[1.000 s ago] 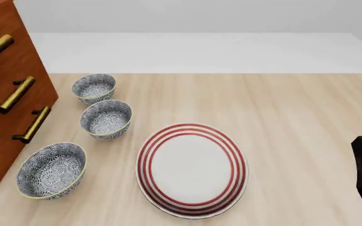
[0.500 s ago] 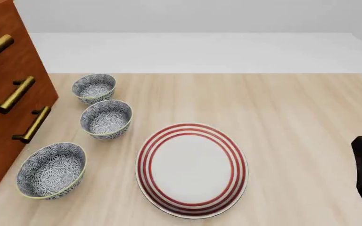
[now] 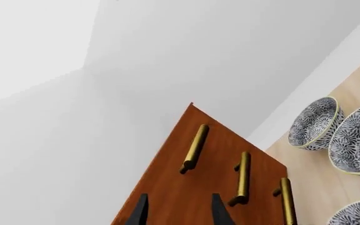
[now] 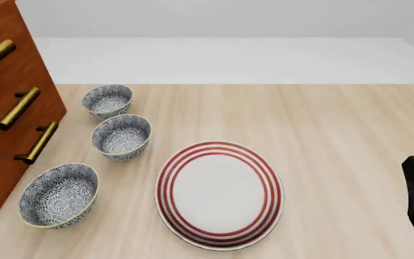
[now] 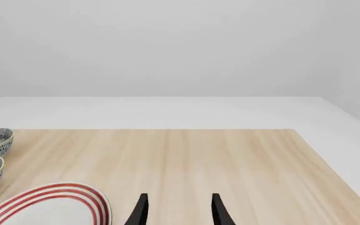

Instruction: Open the top drawer of the cabinet.

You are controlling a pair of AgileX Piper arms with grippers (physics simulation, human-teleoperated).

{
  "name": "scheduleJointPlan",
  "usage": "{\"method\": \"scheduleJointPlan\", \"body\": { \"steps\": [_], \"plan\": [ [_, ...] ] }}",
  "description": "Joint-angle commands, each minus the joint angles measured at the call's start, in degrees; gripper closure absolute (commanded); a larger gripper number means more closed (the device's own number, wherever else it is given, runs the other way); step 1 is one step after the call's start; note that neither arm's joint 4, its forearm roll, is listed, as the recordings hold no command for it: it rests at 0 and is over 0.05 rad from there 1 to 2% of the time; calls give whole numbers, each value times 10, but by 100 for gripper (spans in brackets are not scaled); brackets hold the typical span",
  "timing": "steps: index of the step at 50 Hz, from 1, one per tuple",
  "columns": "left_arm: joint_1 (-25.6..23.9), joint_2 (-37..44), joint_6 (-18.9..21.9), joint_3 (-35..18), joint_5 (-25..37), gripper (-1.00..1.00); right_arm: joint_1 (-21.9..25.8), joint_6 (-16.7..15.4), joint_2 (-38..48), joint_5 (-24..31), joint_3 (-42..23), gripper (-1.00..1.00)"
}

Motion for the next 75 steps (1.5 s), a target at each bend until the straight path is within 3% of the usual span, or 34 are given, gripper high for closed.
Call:
{"method": "scheduleJointPlan", "body": {
  "steps": [1,8,24,42,54,64,67,68,70,73,75],
  "plan": [
    [4,91,38,0,-85,-100,0,0,0,0,0,-100],
    [10,171,68,0,-166,-100,0,0,0,0,0,-100],
    [19,273,104,0,-260,-100,0,0,0,0,0,-100],
    [35,323,147,0,-309,-100,0,0,0,0,0,-100],
    [33,253,193,0,-259,-100,0,0,0,0,0,-100],
    [35,248,235,-10,-250,-100,0,0,0,0,0,-100],
    [33,247,238,-16,-235,-100,0,0,0,0,0,-100],
    [37,233,223,-30,-192,-100,0,0,0,0,0,-100],
    [42,242,228,-34,-200,-100,0,0,0,0,0,-100],
    [75,243,198,-73,-151,-100,0,0,0,0,0,-100],
    [65,240,207,-71,-144,-100,0,0,0,0,0,-100]
  ]
}}
